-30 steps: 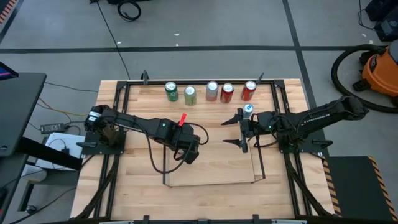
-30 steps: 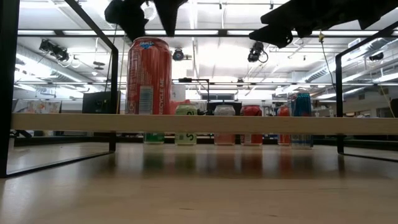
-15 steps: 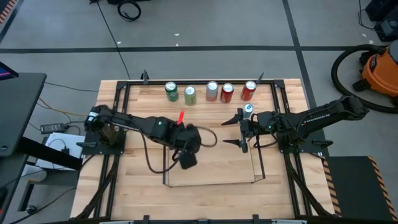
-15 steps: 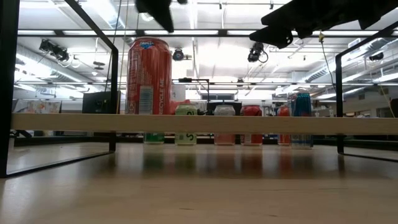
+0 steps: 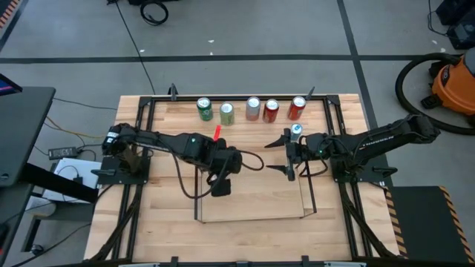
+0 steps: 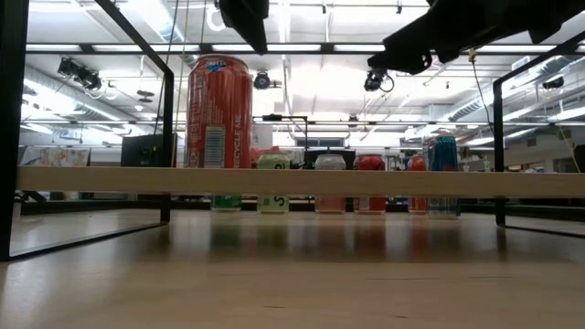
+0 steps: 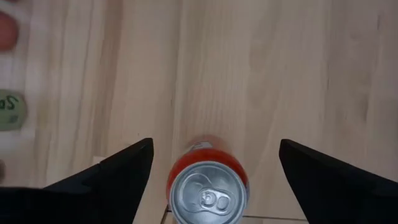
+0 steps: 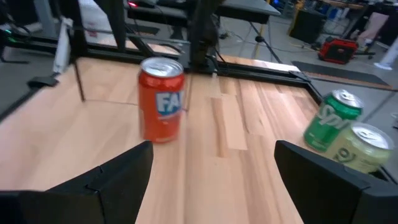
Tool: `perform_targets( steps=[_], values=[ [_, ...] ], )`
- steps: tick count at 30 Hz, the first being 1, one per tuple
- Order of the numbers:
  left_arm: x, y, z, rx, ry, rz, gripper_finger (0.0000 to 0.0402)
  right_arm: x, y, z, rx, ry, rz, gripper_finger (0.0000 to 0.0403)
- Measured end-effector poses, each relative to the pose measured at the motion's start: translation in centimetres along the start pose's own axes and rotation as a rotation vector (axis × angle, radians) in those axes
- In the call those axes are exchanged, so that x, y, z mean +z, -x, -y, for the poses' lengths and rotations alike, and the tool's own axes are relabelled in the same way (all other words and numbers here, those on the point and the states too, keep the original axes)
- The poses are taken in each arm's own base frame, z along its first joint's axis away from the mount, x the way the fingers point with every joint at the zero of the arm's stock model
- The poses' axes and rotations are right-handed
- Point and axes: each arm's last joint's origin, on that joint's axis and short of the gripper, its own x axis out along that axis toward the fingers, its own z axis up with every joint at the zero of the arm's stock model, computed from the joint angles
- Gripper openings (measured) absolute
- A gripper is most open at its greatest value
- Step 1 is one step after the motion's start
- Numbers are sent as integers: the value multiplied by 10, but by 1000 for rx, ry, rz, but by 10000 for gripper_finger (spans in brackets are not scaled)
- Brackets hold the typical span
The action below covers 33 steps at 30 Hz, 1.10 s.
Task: Place canned beverage on shelf
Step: Put the bottom orange soda can on the shelf
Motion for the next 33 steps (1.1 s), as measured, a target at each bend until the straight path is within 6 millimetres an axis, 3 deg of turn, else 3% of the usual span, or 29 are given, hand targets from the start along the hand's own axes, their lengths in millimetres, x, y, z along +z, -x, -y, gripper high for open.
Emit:
perform_targets(
  steps=[5,9,14,21,26,33],
  values=[
    [1,0,-4,-18,-91,-7,327,-1,-1,8,-40,-8,-1,347],
    [14,19,-7,-10,-122,50,317,-1,-1,16,-76,-24,0,347],
    [28,37,-7,52,-165,-9,316,0,-1,23,-106,-45,19,347],
    [29,6,4,83,-181,-180,316,5,-1,31,-146,-30,71,347],
    [25,3,9,71,-273,-203,316,4,-1,35,-167,-19,72,347],
    [27,0,12,29,-271,-185,318,4,-1,36,-162,-20,67,347]
  ],
)
